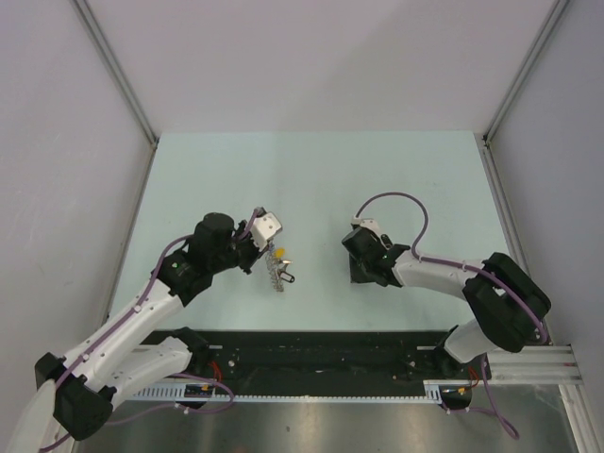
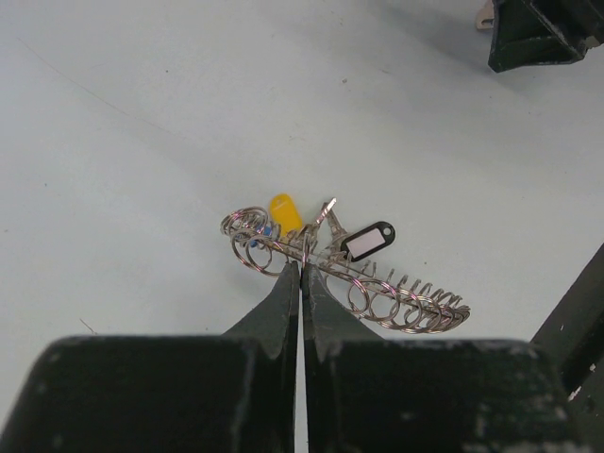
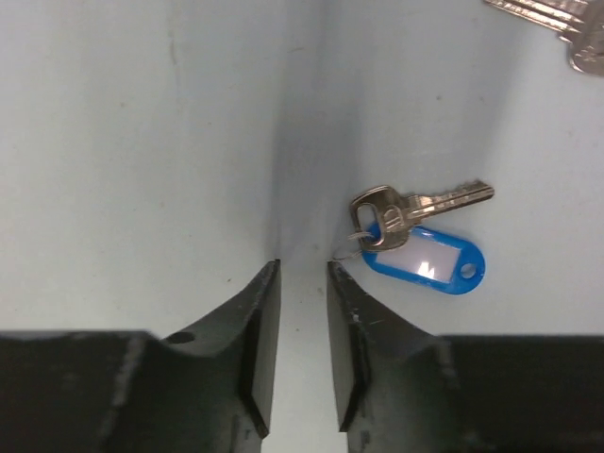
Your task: Put the keys on the keyring
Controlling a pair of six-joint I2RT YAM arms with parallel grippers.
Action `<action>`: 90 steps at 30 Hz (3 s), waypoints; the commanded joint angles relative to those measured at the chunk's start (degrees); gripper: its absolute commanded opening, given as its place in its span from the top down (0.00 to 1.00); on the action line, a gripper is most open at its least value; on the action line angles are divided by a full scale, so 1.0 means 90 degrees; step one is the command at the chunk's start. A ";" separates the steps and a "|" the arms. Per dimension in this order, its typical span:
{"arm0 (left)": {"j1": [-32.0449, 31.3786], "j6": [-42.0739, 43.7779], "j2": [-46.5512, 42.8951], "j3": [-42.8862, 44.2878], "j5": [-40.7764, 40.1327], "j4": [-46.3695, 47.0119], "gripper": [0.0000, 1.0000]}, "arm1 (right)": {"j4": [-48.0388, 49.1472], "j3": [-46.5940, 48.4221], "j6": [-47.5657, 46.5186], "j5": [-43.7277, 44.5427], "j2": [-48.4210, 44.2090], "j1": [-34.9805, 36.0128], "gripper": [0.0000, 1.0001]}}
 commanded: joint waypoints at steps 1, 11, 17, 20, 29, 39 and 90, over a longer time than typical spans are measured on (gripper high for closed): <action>0.0005 -0.0120 -0.0182 0.0007 -0.0073 0.0243 1.00 | 0.0119 0.0416 0.0046 -0.0239 -0.0170 0.0023 0.66; 0.0005 -0.0120 -0.0094 0.0007 -0.0025 0.0243 1.00 | -0.0819 0.0398 -0.0697 -0.0736 -0.1010 -0.1353 0.41; 0.0005 -0.0110 -0.0074 -0.0003 -0.0034 0.0253 0.99 | -0.0331 -0.0129 -0.0590 -0.1918 -0.1118 -0.2233 0.33; 0.0005 -0.0110 -0.0074 -0.0003 -0.0005 0.0253 1.00 | -0.0116 -0.0276 -0.0463 -0.2211 -0.0952 -0.2321 0.33; -0.0004 -0.0100 -0.0084 -0.0003 0.0005 0.0253 1.00 | 0.0509 -0.0657 -0.0112 -0.2846 -0.0688 -0.2214 0.33; 0.0005 -0.0100 -0.0064 -0.0012 -0.0015 0.0253 1.00 | 0.1633 -0.0589 0.0514 -0.3149 -0.0482 -0.1305 0.33; -0.0004 -0.0100 -0.0094 -0.0032 0.0005 0.0282 1.00 | 0.2149 -0.0755 -0.2122 -0.1986 -0.1158 -0.1442 0.49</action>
